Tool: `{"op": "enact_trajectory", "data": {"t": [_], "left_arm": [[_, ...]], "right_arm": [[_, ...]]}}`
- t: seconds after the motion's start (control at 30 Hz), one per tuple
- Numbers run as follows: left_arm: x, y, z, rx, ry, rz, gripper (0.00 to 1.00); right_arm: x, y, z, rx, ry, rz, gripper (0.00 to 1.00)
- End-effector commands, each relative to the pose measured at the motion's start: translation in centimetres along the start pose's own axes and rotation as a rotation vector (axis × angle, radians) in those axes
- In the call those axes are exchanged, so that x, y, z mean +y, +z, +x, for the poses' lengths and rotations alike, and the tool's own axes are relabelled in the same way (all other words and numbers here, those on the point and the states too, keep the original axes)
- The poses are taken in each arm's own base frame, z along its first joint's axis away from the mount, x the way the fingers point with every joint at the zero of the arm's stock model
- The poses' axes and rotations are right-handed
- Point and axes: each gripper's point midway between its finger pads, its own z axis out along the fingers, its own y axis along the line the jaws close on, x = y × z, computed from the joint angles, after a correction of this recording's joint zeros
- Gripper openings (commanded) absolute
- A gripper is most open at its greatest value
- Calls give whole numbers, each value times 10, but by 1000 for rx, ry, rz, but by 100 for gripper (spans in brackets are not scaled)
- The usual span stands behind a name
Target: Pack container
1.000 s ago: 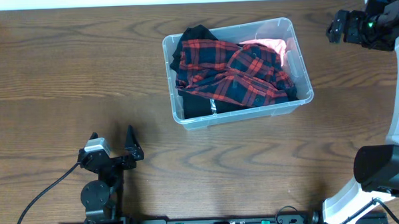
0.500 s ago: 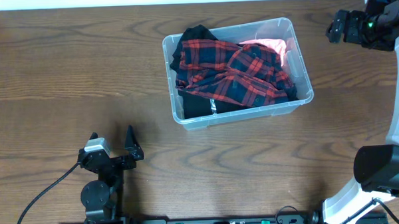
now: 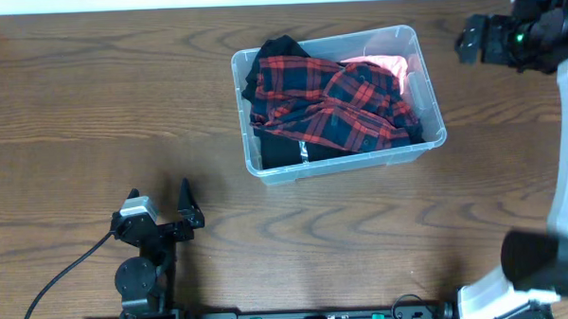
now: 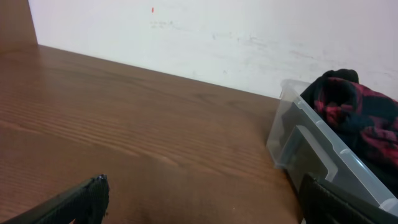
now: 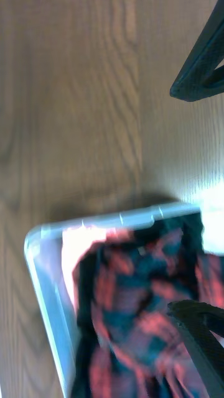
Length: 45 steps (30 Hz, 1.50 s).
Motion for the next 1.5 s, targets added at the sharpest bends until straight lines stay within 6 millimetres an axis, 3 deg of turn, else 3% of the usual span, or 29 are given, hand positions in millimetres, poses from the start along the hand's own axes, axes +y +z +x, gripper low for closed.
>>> {"op": "enact_trajectory", "data": {"t": [0.0, 0.13, 0.27, 0.5, 0.73, 0.87, 1.13, 1.47], "left_arm": [[6, 0, 14, 46, 20, -22, 98], [6, 0, 14, 46, 20, -22, 98], [6, 0, 14, 46, 20, -22, 98], [6, 0, 14, 46, 20, -22, 98], [6, 0, 14, 46, 20, -22, 98], [6, 0, 14, 46, 20, -22, 98], [6, 0, 14, 46, 20, -22, 98], [6, 0, 14, 46, 20, -22, 98]], "right_arm": [[36, -63, 8, -144, -158, -7, 99], [50, -87, 21, -289, -283, 55, 99], [60, -103, 27, -506, -300, -13, 99], [63, -107, 68, -839, -342, -137, 99], [39, -64, 151, -965, -341, -109, 99], [26, -39, 181, -979, -329, -85, 99], [16, 6, 210, -927, -315, -74, 99], [9, 27, 222, -914, -267, -73, 99]]}}
